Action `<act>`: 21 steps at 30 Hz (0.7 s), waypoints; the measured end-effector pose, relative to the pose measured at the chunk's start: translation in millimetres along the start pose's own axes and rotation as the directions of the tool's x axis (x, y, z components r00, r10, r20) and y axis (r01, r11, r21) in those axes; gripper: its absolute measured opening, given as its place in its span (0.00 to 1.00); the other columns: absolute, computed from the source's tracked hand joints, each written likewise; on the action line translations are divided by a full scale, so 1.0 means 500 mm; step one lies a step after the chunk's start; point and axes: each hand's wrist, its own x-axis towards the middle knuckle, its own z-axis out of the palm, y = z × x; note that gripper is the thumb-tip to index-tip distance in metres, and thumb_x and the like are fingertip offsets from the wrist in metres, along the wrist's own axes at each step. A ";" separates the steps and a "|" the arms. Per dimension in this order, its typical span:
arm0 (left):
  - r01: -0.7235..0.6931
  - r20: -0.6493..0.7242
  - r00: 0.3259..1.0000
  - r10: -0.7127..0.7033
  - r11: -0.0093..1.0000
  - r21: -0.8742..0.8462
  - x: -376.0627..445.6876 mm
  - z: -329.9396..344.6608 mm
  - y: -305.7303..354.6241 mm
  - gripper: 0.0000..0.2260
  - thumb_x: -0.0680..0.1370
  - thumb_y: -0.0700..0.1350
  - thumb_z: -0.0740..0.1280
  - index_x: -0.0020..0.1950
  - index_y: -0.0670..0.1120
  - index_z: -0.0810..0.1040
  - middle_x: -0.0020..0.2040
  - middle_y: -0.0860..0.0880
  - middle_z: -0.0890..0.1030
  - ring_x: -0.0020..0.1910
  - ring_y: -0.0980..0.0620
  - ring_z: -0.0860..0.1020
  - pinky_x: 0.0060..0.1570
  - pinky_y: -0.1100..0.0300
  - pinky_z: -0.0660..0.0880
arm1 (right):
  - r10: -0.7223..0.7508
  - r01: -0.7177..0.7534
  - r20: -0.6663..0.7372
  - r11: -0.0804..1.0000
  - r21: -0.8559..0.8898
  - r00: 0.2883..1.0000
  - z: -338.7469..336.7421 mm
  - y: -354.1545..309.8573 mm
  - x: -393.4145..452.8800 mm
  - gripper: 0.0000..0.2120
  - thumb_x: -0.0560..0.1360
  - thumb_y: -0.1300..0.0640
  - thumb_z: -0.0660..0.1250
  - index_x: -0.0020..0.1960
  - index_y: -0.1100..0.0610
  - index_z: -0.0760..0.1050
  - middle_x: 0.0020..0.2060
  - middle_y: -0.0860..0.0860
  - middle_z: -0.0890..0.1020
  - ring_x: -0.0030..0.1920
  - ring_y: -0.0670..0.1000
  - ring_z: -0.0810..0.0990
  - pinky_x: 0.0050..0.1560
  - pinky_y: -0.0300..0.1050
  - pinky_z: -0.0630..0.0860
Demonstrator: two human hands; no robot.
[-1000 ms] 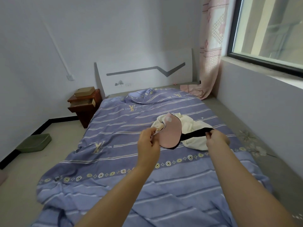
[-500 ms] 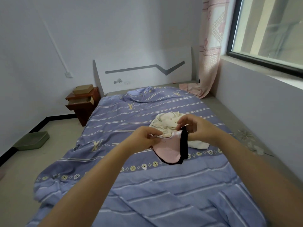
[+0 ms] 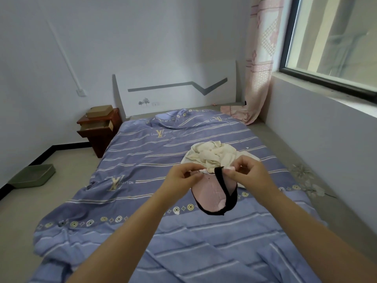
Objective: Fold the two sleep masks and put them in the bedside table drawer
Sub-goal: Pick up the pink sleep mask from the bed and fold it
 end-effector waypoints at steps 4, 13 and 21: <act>0.056 0.138 0.990 -0.041 0.992 -0.110 0.011 -0.013 0.021 0.13 0.76 0.37 0.59 0.45 0.52 0.78 0.34 0.54 0.76 0.30 0.64 0.74 0.33 0.72 0.74 | -0.016 0.012 0.071 0.999 0.049 0.997 -0.014 -0.019 0.005 0.13 0.67 0.66 0.70 0.32 0.53 0.68 0.32 0.53 0.74 0.30 0.44 0.72 0.33 0.32 0.71; -0.085 0.345 0.935 0.081 0.996 -0.002 0.039 0.004 0.061 0.14 0.73 0.31 0.63 0.57 0.41 0.76 0.23 0.58 0.76 0.22 0.62 0.70 0.26 0.72 0.70 | -0.034 0.033 0.131 0.999 0.010 0.991 -0.033 -0.051 0.018 0.15 0.65 0.70 0.70 0.30 0.54 0.70 0.29 0.52 0.77 0.29 0.40 0.76 0.35 0.31 0.74; -0.346 0.227 0.926 0.303 0.921 0.181 0.032 0.047 0.052 0.06 0.72 0.31 0.64 0.41 0.40 0.78 0.32 0.58 0.73 0.30 0.68 0.72 0.34 0.77 0.67 | 0.031 -0.039 0.106 0.997 0.074 0.994 -0.054 -0.028 0.002 0.17 0.64 0.72 0.70 0.28 0.53 0.71 0.24 0.46 0.76 0.26 0.39 0.73 0.30 0.29 0.72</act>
